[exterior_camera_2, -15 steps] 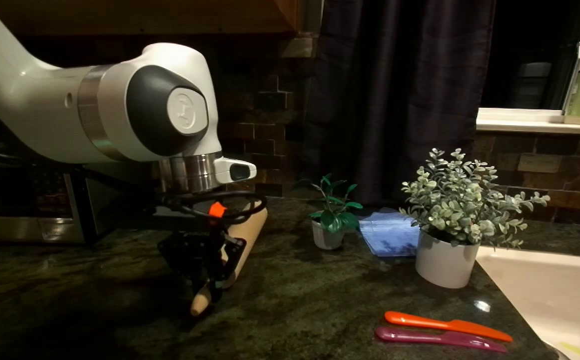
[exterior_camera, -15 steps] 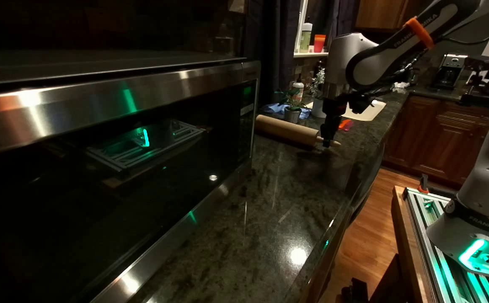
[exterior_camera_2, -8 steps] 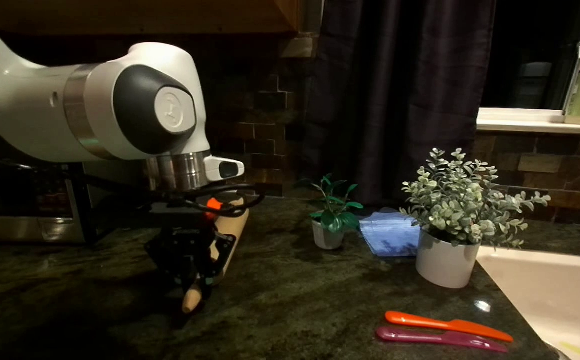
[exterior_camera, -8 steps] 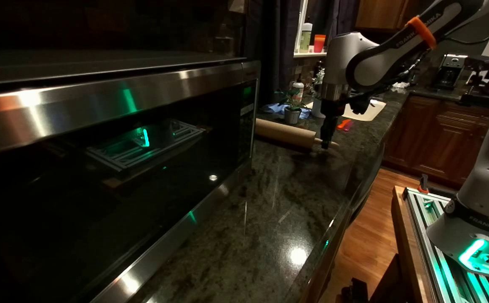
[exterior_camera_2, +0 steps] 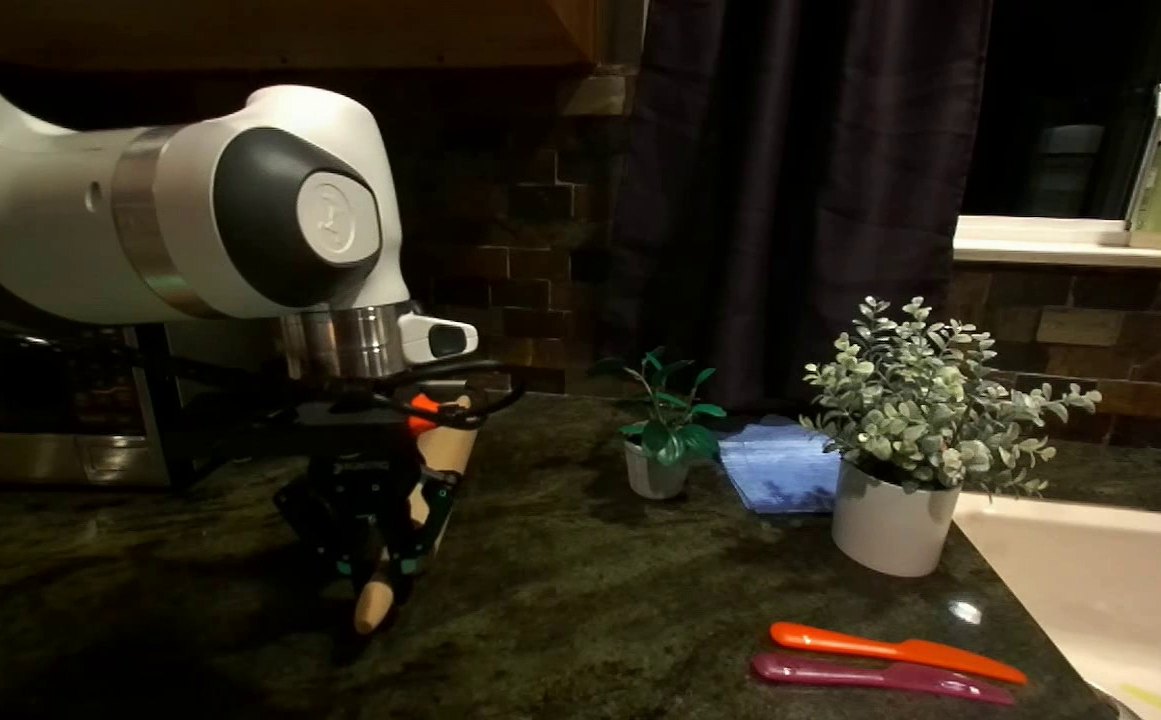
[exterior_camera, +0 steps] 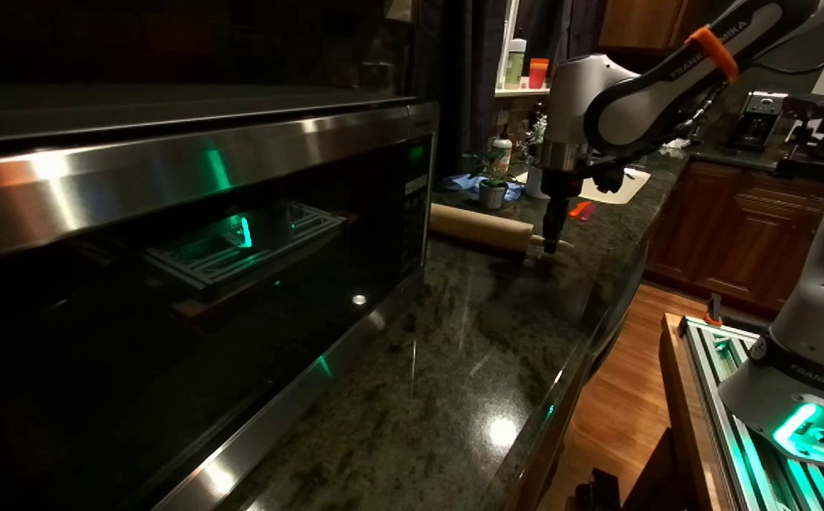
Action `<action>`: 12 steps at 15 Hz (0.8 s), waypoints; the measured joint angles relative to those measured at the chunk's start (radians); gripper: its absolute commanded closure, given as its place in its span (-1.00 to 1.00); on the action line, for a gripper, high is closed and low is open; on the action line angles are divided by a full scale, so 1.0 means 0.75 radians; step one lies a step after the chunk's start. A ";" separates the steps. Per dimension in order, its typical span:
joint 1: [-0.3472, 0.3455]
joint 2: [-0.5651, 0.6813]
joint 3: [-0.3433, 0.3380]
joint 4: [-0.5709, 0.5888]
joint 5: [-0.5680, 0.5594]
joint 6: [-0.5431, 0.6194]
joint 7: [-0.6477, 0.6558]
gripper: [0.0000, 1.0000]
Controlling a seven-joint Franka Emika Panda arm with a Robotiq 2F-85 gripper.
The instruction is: Move the rolling pin left and right, then left and right again
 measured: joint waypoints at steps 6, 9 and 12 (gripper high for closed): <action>-0.046 0.001 -0.018 0.017 0.028 -0.109 0.174 0.86; -0.075 0.005 -0.036 0.027 0.074 -0.151 0.270 0.86; -0.090 0.009 -0.043 0.034 0.112 -0.172 0.333 0.86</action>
